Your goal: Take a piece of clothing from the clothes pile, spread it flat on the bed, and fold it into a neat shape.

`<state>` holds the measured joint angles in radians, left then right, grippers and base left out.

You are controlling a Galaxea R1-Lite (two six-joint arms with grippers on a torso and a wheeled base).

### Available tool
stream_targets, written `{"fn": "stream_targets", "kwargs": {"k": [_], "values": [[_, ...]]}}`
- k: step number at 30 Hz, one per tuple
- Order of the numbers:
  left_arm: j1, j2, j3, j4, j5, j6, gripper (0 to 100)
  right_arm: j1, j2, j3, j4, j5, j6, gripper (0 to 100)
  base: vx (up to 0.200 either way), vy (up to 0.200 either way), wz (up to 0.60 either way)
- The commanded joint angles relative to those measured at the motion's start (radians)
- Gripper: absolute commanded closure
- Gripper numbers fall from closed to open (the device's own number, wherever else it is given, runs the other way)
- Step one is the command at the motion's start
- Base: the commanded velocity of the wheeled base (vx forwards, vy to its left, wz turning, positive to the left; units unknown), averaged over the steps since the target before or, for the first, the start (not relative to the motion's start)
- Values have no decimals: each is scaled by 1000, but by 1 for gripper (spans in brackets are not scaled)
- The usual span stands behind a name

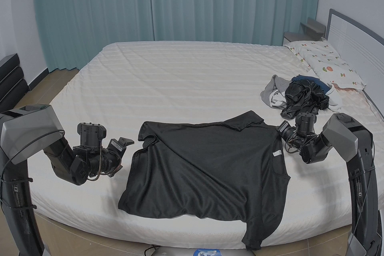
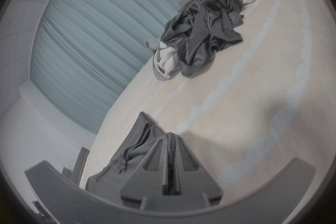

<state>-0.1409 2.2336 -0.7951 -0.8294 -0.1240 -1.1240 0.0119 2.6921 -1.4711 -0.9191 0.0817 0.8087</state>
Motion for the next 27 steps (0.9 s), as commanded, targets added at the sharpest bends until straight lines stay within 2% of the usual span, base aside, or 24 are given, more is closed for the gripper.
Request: {"fn": "stream_targets", "kwargs": {"k": [1,8,9,15,22,25,27], "values": [[-3,6,2,-1,1,0,0,-24,34,-37,-1,-10,0,100,0,0,0],[-3,6,11,-2,1,3,0,-26,34,-48,8,-14,-2,100,0,0,0],[-3,6,11,-2,1,3,0,-26,34,-48,8,-14,-2,0,0,0,0],[-11,6,22,-2,3,6,0,-32,20,-37,-3,-17,-2,0,0,0,0],[-11,4,24,-4,1,4,0,-33,-74,58,-24,-42,-2,0,0,0,0],[-9,3,27,-14,1,0,0,-20,-133,107,-10,-80,-17,0,0,0,0],[-9,0,33,-16,3,1,0,2,-161,121,3,-119,-60,0,0,0,0]]}}
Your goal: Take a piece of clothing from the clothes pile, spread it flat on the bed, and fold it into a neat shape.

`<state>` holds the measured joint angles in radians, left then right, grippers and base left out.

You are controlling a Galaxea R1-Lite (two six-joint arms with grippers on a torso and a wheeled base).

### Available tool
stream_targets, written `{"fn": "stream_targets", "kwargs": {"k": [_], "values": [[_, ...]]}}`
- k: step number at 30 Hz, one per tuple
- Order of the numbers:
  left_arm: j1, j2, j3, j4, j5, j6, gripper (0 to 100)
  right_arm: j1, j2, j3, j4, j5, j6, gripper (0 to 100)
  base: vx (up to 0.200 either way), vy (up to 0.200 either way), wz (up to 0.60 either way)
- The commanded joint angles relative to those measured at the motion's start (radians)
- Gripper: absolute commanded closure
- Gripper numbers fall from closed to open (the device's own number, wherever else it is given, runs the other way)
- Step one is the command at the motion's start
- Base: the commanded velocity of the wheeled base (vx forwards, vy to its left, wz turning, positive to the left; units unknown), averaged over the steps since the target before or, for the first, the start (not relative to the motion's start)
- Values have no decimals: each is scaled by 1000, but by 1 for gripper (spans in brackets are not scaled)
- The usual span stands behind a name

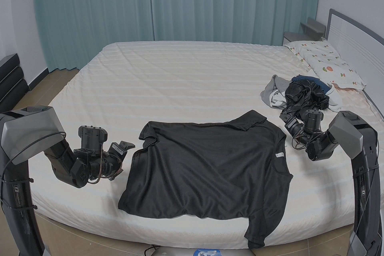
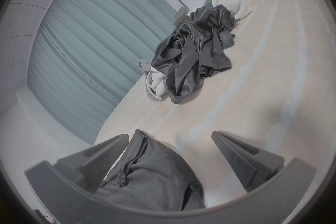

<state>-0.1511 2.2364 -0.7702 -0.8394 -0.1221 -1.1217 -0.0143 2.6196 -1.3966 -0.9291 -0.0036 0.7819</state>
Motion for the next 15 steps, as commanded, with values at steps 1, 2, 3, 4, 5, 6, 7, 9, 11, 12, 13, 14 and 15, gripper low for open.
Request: {"fn": "stream_targets", "kwargs": {"k": [1,2,3,4,5,6,7,9,11,12,13,14,15], "values": [[1,-6,8,-6,1,-1,0,33,-98,53,23,-41,-38,0,0,0,0],[1,-8,11,-6,1,-1,0,37,-124,74,47,-47,-43,0,0,0,0],[1,-8,11,-6,1,-1,0,37,-124,74,47,-47,-43,0,0,0,0],[1,-8,11,-6,1,-1,0,37,-124,74,47,-47,-43,0,0,0,0],[1,-17,25,-6,1,-1,0,36,-213,168,76,-36,-43,0,0,0,0],[1,-18,26,-6,1,0,0,36,-230,199,75,-35,-43,0,0,0,0],[1,-18,28,-6,-1,3,0,37,-240,226,69,-35,-43,0,0,0,0],[2,-18,26,-7,1,10,0,37,-268,301,59,-35,-43,0,0,0,0],[7,-21,29,-6,-1,22,0,39,-306,410,33,-29,-41,0,0,0,0],[7,-18,35,-7,-2,26,0,45,-335,519,-13,2,-41,0,0,0,0],[7,-18,39,-7,-2,26,0,48,-342,551,-30,14,-43,0,0,0,0],[7,-17,39,-7,-4,26,0,50,-343,561,-34,17,-43,0,0,0,0],[5,-17,39,-6,-16,26,0,60,-366,665,-106,54,-49,0,0,0,0]]}}
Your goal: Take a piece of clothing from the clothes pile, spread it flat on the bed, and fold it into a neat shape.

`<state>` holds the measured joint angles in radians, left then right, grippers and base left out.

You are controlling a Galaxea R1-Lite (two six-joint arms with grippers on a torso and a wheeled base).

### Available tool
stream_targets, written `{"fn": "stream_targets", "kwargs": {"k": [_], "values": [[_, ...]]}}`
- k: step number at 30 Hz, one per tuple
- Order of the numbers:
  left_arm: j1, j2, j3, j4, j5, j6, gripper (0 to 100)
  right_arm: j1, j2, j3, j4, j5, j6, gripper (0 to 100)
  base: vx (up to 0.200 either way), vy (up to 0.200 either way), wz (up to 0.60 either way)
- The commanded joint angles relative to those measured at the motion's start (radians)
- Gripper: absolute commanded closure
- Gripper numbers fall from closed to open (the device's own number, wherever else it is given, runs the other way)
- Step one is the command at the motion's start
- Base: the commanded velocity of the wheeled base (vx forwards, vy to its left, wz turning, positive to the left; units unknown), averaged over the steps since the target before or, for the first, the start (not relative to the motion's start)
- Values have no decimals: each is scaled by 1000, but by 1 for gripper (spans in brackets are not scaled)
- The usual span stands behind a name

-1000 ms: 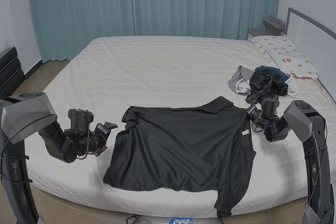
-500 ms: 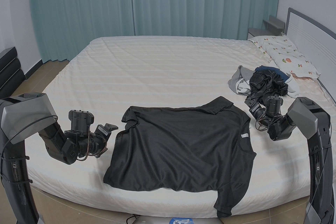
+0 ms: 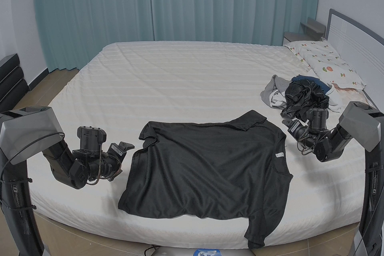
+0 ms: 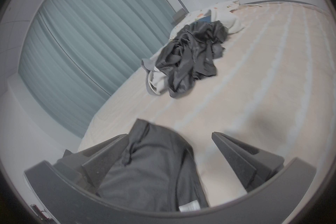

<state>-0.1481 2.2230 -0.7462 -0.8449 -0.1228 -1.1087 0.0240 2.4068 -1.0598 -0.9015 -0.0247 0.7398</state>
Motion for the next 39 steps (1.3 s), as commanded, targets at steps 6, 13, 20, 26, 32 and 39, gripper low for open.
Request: {"fn": "stream_targets", "kwargs": {"k": [6,13,20,26,32,39], "values": [[4,-20,56,1,-60,63,0,65,-156,541,-353,163,-5,0,0,0,0],[-10,-22,79,1,-60,84,0,70,-126,615,-358,198,-7,0,0,0,0],[-31,-26,87,1,-58,84,0,74,-127,656,-361,221,-10,0,0,0,0],[-33,-29,88,4,-58,84,0,100,-124,685,-366,219,-19,0,-100,0,0],[-48,-36,117,4,-58,127,0,99,-169,735,-358,219,-79,0,-100,0,0],[-54,-42,131,6,-55,153,0,117,-149,747,-356,223,-105,0,0,0,0]]}}
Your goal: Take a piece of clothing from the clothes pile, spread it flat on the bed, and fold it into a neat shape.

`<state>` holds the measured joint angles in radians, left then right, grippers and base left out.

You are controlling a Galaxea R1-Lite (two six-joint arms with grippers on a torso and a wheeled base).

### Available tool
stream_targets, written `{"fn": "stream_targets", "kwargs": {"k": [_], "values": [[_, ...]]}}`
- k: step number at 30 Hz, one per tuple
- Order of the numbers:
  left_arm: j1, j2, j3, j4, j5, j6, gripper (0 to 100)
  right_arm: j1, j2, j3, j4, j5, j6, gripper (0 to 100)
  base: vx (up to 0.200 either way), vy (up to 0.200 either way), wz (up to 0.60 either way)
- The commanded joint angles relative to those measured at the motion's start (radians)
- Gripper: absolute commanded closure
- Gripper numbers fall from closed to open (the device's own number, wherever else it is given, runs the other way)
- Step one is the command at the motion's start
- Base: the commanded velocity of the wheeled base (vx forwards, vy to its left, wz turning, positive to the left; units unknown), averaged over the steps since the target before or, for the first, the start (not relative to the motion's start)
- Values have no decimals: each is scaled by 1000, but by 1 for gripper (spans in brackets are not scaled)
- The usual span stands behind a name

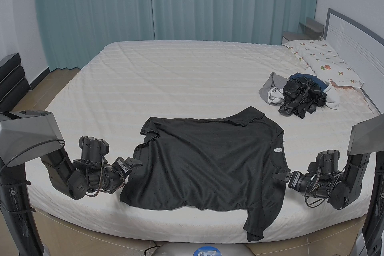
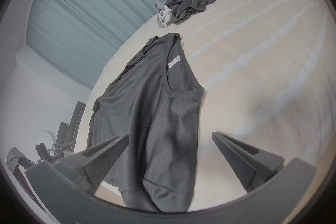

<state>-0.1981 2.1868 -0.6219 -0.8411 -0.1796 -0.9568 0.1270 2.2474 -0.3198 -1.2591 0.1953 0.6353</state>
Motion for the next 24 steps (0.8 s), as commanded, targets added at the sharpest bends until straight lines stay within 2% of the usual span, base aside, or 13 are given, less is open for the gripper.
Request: {"fn": "stream_targets", "kwargs": {"k": [1,8,9,18,21,24], "values": [[-4,-5,7,4,2,1,0,17,14,8,0,4,0,0,0,0,0],[-4,-5,16,5,6,9,0,57,67,-1,-13,6,9,0,0,0,0],[-4,-5,16,5,8,9,0,65,69,-2,-13,6,10,100,0,0,0],[-4,-5,22,10,8,33,0,51,69,8,10,-7,-19,100,0,0,0],[-4,-5,37,10,8,61,0,22,31,11,35,-8,-51,100,0,0,0],[-4,-5,44,16,8,82,0,-3,-26,13,127,-8,-108,100,0,0,0]]}}
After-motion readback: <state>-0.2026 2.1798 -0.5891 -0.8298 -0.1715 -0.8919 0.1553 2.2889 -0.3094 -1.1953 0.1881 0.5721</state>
